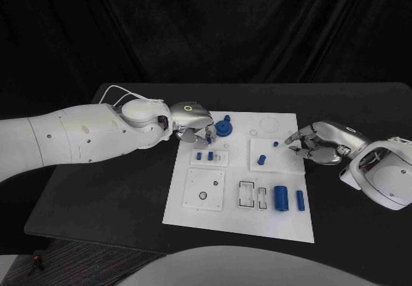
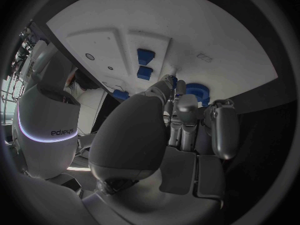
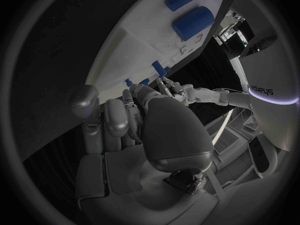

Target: Assemble the parts on the task board

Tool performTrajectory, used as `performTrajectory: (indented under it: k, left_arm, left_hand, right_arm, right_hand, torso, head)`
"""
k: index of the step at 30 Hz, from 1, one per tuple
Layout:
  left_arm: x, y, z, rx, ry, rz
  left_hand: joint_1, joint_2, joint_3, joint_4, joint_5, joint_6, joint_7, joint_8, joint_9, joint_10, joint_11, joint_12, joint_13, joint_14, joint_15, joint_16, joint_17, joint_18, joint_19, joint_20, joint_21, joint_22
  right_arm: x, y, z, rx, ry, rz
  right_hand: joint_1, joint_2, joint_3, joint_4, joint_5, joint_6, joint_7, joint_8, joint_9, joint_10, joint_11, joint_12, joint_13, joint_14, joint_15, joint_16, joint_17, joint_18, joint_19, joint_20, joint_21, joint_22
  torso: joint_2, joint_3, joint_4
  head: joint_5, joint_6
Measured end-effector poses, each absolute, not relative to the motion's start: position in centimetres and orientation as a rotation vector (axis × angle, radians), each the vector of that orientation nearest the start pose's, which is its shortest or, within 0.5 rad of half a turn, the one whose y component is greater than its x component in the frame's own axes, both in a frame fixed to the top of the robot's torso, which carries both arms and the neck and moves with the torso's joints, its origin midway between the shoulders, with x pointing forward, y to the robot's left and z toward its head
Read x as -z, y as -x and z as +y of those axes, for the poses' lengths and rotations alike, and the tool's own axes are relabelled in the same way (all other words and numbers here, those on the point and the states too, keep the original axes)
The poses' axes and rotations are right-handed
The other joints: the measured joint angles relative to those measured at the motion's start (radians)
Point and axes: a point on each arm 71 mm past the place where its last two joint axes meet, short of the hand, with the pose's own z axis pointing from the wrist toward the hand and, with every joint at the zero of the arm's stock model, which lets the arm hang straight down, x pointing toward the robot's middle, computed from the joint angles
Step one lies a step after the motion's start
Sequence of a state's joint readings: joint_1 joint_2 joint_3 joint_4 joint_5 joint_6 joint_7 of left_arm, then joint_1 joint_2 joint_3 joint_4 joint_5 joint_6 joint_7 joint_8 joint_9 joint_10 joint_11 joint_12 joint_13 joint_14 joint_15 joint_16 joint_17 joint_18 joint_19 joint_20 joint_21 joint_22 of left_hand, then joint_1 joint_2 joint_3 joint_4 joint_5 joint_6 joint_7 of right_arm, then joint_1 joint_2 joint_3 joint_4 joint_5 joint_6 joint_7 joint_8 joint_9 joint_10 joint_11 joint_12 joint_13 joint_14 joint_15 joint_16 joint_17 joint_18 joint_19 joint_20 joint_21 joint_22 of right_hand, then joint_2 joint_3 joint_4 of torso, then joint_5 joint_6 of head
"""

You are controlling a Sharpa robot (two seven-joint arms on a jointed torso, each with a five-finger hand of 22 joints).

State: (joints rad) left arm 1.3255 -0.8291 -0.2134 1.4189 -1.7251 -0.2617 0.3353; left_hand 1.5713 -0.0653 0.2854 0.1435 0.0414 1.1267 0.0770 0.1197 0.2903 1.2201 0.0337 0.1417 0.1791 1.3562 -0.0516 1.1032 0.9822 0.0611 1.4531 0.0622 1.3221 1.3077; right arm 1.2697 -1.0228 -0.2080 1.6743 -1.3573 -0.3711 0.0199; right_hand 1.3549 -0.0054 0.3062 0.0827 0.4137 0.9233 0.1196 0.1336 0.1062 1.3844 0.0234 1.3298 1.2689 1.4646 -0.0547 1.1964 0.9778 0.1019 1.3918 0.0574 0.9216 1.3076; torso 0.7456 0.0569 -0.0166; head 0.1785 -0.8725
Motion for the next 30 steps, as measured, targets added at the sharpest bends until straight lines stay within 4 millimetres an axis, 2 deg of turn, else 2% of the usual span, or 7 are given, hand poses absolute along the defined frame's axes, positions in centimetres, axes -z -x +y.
performTrajectory:
  k: [30]
  left_arm:
    - [19.61, -48.1, 20.05, 0.721, -0.83, 1.579]
  left_hand:
    - [0.004, 0.004, 0.0, 0.0, 0.003, -0.005, -0.002, -0.008, -0.002, 0.0, 0.0, -0.005, -0.003, 0.0, 0.0, -0.004, -0.004, 0.0, 0.0, 0.0, -0.004, 0.0]
  right_arm:
    - [19.68, -43.93, -23.98, -0.734, 0.16, 1.714]
  right_hand:
    - [0.0, 0.0, 0.0, 0.0, 0.0, 0.0, 0.0, 0.0, 0.0, 0.0, 0.0, 0.0, -0.007, 0.0, 0.0, 0.0, 0.0, 0.0, 0.0, 0.0, 0.0, 0.0]
  torso:
    - [0.0, 0.0002, 0.0001]
  head:
    - [-0.001, 0.0]
